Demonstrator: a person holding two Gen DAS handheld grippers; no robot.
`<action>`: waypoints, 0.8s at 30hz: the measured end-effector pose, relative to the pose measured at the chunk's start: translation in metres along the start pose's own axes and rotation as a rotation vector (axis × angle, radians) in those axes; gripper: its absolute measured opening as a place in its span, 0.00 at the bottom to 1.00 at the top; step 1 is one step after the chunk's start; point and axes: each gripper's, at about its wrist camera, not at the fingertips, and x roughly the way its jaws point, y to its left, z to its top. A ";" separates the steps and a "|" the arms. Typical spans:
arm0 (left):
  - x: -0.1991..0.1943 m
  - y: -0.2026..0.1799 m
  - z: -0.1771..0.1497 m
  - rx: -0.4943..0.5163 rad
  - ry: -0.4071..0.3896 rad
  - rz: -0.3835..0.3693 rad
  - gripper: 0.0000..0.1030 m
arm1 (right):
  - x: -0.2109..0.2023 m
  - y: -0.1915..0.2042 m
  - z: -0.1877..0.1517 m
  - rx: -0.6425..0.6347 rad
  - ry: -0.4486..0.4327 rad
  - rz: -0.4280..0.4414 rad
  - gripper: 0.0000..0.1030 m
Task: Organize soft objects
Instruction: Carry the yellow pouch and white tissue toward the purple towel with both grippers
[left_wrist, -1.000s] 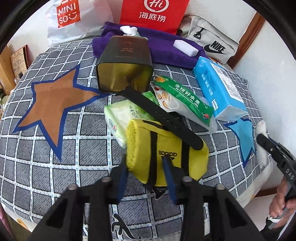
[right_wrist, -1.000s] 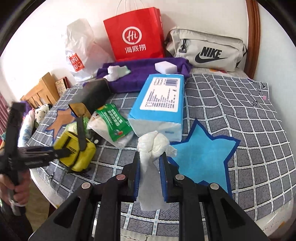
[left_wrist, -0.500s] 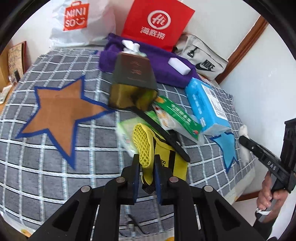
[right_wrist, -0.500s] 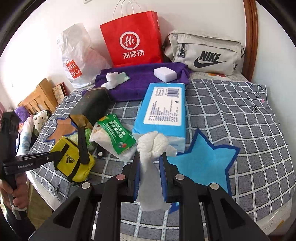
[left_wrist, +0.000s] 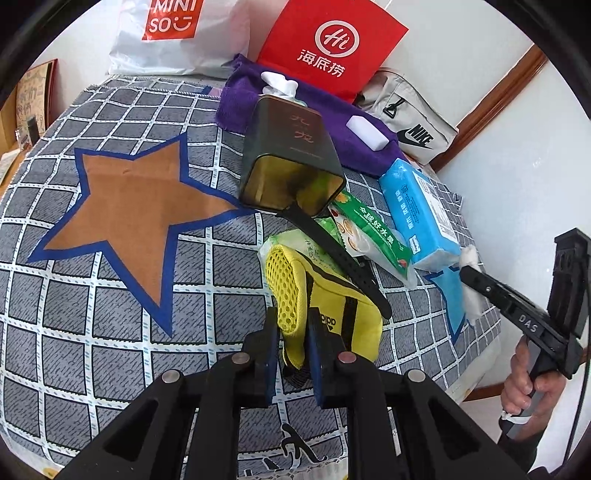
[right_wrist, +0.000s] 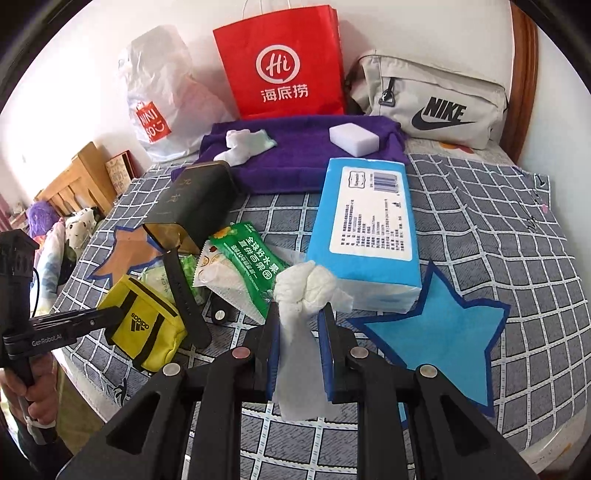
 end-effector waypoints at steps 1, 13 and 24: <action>0.000 0.001 0.000 -0.004 0.002 -0.007 0.14 | 0.002 0.000 0.000 0.002 0.004 -0.001 0.19; -0.007 0.001 -0.002 -0.010 -0.008 0.003 0.14 | -0.007 0.006 0.006 -0.019 -0.036 0.004 0.19; -0.026 -0.014 0.006 -0.003 -0.066 0.031 0.14 | -0.030 -0.006 0.008 -0.022 -0.088 0.029 0.19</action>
